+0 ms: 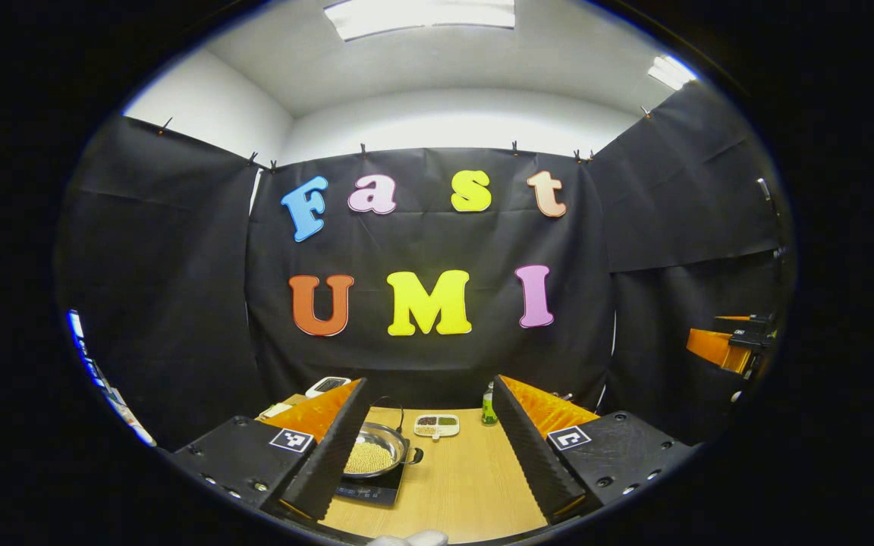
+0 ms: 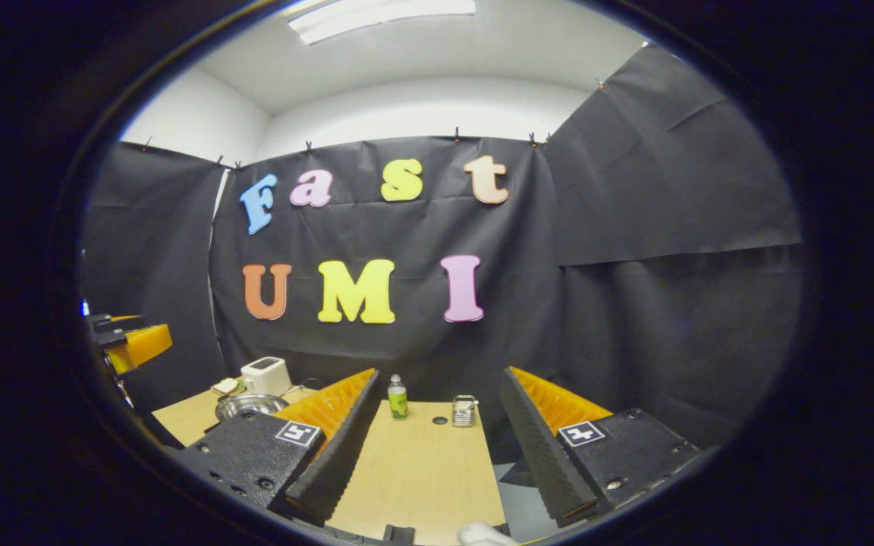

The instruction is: First push the handle of the pot to place it horizontally, then grasp the pot with both hands and set it on the induction cooktop.

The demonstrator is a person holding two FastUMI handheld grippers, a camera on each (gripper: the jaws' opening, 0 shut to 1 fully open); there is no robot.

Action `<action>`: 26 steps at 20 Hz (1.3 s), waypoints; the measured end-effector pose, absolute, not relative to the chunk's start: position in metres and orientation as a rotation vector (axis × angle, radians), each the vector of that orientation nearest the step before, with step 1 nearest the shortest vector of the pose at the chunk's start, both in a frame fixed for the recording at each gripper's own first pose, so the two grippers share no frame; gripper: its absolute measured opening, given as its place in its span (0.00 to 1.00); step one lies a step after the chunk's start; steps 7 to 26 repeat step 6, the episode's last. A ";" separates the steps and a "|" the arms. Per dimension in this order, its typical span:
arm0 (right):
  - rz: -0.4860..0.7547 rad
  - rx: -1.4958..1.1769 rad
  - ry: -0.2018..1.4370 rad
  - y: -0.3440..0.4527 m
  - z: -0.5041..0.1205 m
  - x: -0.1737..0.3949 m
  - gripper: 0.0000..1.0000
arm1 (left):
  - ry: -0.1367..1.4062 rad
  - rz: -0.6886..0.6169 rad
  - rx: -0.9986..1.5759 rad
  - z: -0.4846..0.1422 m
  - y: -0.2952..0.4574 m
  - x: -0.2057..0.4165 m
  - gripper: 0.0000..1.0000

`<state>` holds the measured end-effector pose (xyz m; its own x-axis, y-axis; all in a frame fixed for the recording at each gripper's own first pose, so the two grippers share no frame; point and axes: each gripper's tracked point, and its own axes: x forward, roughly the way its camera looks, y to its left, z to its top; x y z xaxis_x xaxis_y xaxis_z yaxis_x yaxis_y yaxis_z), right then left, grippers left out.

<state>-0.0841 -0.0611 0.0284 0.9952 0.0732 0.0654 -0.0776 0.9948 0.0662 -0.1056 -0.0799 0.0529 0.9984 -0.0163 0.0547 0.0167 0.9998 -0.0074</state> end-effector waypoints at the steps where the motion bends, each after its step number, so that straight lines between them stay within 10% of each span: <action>1: 0.079 0.071 -0.058 -0.060 0.028 -0.083 0.97 | -0.051 -0.017 -0.009 0.052 -0.080 -0.105 0.96; 26: 0.065 0.090 -0.053 -0.062 0.027 -0.077 0.99 | -0.061 -0.008 -0.017 0.057 -0.076 -0.101 0.89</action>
